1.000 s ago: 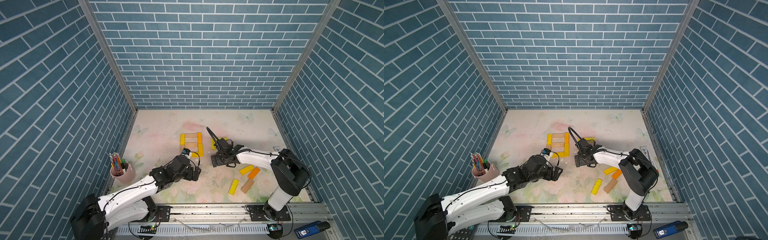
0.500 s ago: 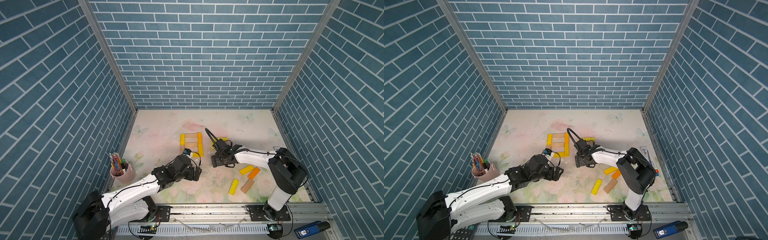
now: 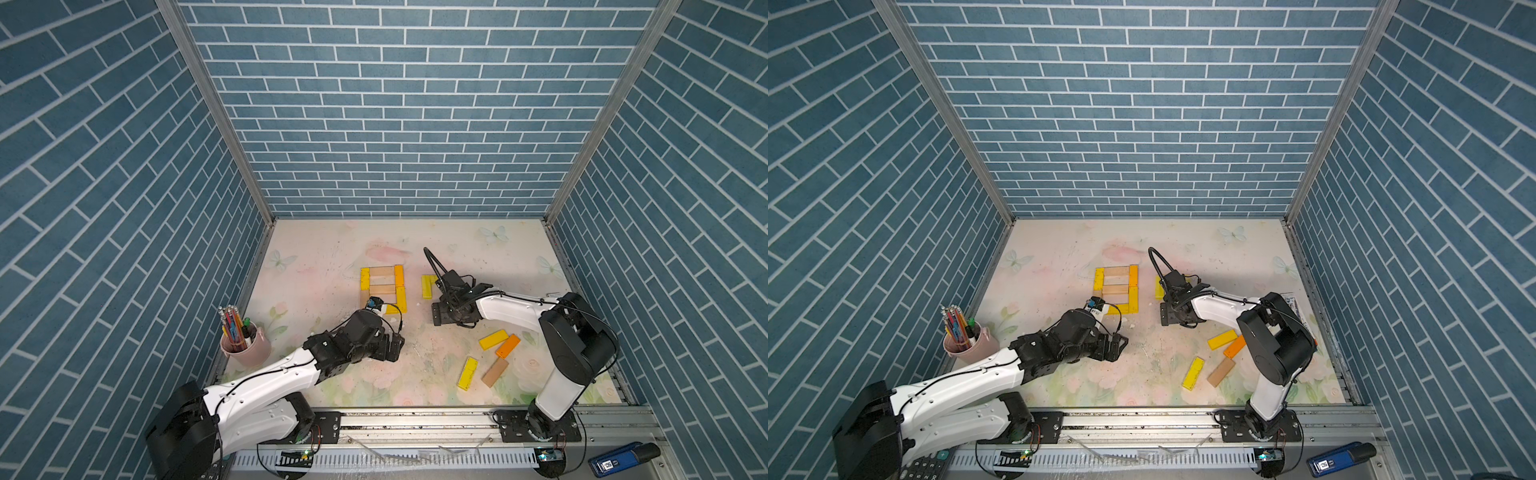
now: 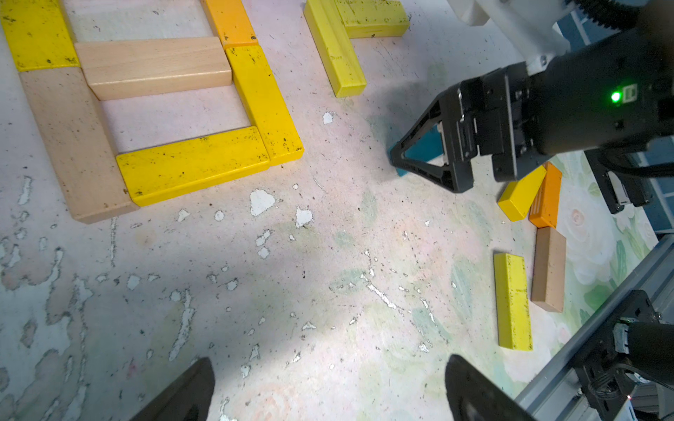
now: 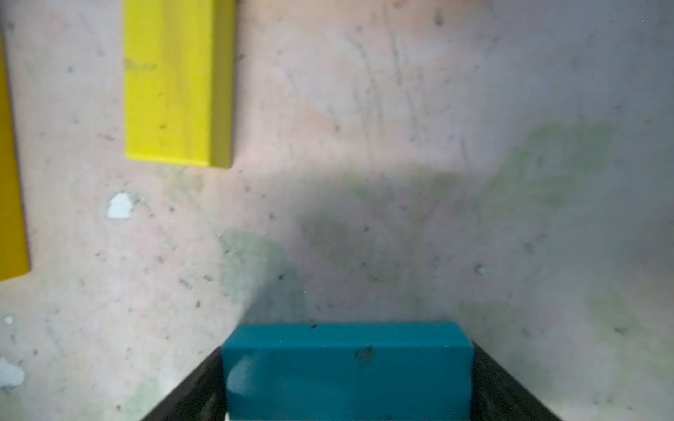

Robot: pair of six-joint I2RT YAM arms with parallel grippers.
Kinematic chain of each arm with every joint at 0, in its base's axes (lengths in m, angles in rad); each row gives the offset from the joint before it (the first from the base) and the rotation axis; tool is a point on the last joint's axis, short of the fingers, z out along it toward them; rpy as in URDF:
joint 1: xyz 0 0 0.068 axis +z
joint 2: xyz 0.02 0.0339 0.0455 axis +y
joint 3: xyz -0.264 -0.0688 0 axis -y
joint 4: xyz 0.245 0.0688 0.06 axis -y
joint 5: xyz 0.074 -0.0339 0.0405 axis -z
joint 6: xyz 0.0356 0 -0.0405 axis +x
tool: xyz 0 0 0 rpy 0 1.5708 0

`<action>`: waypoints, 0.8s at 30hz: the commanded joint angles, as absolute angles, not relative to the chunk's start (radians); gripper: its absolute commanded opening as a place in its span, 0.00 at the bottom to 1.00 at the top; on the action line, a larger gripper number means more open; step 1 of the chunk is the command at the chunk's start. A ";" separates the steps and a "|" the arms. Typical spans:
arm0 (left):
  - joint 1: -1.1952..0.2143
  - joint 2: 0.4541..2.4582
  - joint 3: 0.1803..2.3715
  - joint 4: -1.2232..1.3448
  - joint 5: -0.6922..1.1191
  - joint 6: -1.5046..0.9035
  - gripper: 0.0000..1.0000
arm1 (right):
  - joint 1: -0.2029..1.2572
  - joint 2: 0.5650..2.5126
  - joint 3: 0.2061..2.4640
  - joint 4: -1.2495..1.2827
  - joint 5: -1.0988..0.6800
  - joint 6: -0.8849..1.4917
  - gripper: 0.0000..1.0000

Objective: Assemble the number 8 with building blocks
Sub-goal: Place the building block at the center of the board.

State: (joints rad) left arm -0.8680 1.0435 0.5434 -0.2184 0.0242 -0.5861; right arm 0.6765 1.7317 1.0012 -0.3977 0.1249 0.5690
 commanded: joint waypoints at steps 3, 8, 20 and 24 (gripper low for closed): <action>-0.864 1.066 0.548 -0.190 0.031 -0.578 1.00 | 0.618 1.752 1.075 -0.439 0.119 0.541 0.82; -0.864 1.092 0.552 -0.172 0.043 -0.583 1.00 | 0.586 1.799 1.125 -0.435 0.093 0.533 0.82; -0.864 1.106 0.552 -0.164 0.046 -0.582 1.00 | 0.572 1.869 1.189 -0.417 0.056 0.541 0.86; -0.864 1.107 0.552 -0.162 0.046 -0.583 1.00 | 0.571 1.873 1.193 -0.421 0.058 0.543 0.91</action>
State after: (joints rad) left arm -0.8680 1.1027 0.5434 -0.1799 0.0463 -0.5869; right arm 0.5747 1.8557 1.1679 -0.4095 0.0631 0.5446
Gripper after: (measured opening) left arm 0.995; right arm 0.924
